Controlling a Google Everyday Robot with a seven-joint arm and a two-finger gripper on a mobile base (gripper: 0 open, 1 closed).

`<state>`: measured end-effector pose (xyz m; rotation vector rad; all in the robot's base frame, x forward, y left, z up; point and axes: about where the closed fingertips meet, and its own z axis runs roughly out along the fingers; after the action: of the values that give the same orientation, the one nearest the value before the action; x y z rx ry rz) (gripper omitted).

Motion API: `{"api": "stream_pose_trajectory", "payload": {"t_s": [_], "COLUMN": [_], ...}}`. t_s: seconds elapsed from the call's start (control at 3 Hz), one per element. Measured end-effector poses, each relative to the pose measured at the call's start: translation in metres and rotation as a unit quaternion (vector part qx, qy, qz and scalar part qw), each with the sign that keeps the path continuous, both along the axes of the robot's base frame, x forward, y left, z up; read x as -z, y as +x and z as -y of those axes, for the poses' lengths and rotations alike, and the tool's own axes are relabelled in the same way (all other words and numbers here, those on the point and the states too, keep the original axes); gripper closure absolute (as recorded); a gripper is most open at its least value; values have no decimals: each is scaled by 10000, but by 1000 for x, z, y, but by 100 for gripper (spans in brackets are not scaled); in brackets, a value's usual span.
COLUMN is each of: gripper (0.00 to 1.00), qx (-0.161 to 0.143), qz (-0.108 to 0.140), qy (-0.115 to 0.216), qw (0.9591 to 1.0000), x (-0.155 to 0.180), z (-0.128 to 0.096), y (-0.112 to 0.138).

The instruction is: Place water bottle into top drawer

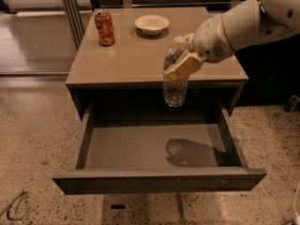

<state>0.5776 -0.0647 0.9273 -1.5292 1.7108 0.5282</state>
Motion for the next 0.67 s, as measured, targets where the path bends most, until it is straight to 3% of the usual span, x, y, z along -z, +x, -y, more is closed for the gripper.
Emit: {"api": "stream_pose_trajectory", "payload": {"t_s": [0.33, 0.67], "gripper": [100, 100], "qx": [-21, 65], "qz": [-69, -568], "qy": [133, 206], "qw": [9999, 9981], "x": [66, 148], "z": [3, 11], "y": [-18, -45]}}
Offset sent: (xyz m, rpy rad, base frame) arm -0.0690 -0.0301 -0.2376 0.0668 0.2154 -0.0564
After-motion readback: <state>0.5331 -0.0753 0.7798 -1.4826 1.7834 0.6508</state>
